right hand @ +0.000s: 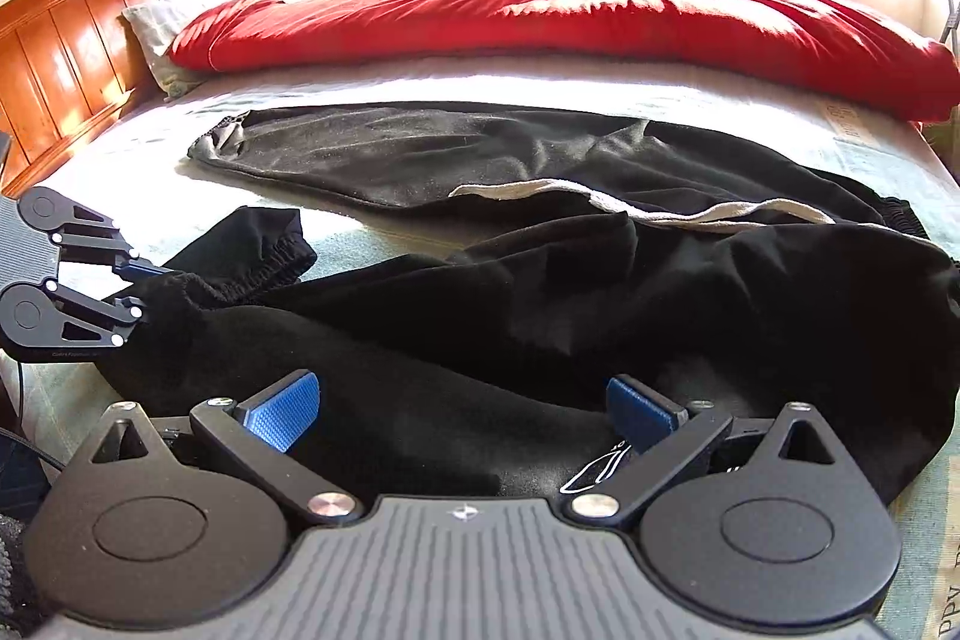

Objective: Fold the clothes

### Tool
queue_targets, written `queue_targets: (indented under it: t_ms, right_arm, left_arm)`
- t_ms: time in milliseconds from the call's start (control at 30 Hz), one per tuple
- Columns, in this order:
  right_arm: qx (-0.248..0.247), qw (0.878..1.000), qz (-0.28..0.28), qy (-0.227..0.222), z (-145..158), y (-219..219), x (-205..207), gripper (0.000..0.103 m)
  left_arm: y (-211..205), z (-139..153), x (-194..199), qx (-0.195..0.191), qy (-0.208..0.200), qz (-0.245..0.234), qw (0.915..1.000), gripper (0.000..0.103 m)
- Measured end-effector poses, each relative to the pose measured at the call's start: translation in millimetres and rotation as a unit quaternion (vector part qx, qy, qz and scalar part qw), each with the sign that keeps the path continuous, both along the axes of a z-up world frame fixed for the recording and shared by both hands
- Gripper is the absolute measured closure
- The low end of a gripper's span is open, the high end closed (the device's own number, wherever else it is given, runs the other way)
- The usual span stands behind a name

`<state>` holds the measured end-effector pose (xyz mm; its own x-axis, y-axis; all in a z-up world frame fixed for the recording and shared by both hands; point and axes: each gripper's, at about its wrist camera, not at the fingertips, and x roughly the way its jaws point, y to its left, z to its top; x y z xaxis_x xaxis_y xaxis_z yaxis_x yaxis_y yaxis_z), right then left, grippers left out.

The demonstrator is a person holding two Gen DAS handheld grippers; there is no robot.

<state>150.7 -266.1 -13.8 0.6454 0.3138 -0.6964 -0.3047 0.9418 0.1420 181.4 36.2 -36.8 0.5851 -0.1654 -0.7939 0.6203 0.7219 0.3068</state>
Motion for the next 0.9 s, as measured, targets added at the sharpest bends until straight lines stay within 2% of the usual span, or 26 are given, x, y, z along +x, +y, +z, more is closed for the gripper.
queue_targets:
  t_ms: [133,233,300,333,400,433,467,500,567,600,700,767,833,867,900]
  right_arm:
    - [-0.023,1.0,0.01,0.001,-1,13,11,0.0]
    - [-0.026,0.999,0.037,-0.001,0,25,19,0.0]
    - [-0.029,0.998,0.056,-0.005,2,34,23,0.0]
    - [-0.03,0.998,0.063,-0.005,2,38,25,0.0]
    - [-0.032,0.997,0.074,-0.005,3,44,28,0.0]
    - [-0.032,0.997,0.077,-0.005,3,46,29,0.0]
    - [-0.032,0.996,0.08,-0.006,3,48,29,0.0]
    - [-0.032,0.996,0.083,-0.006,4,51,30,0.0]
    - [-0.033,0.995,0.09,-0.007,5,55,31,0.0]
    - [-0.03,0.995,0.091,-0.007,5,56,30,0.0]
    - [-0.031,0.996,0.087,-0.006,4,56,26,0.0]
    - [-0.032,0.996,0.081,-0.004,2,54,24,0.0]
    - [-0.031,0.997,0.072,-0.001,1,50,21,0.0]
    - [-0.03,0.997,0.068,-0.001,0,48,19,0.0]
    - [-0.029,0.998,0.063,0.001,0,45,17,0.0]
  left_arm:
    - [36,11,-9,-0.014,-0.016,0.077,0.9968,0.085]
    - [71,15,-14,-0.023,-0.023,0.159,0.9867,0.085]
    - [87,15,-20,-0.031,-0.023,0.195,0.9801,0.085]
    - [95,16,-23,-0.034,-0.023,0.211,0.9766,0.085]
    - [97,17,-28,-0.043,-0.025,0.211,0.9762,0.083]
    - [92,18,-30,-0.048,-0.026,0.196,0.9791,0.081]
    - [88,20,-33,-0.052,-0.026,0.181,0.9818,0.075]
    - [84,22,-35,-0.056,-0.027,0.165,0.9844,0.063]
    - [66,23,-35,-0.05,-0.033,0.115,0.9916,0.05]
    - [57,23,-35,-0.046,-0.036,0.09,0.9943,0.049]
    - [30,13,-25,0.0,-0.051,0.022,0.9985,0.049]
    - [13,6,-18,0.039,-0.064,-0.016,0.9971,0.049]
    - [-1,-1,-13,0.062,-0.062,-0.065,0.994,0.049]
    - [-8,-5,-10,0.073,-0.059,-0.089,0.9916,0.052]
    - [-13,-9,-8,0.078,-0.045,-0.105,0.9904,0.066]
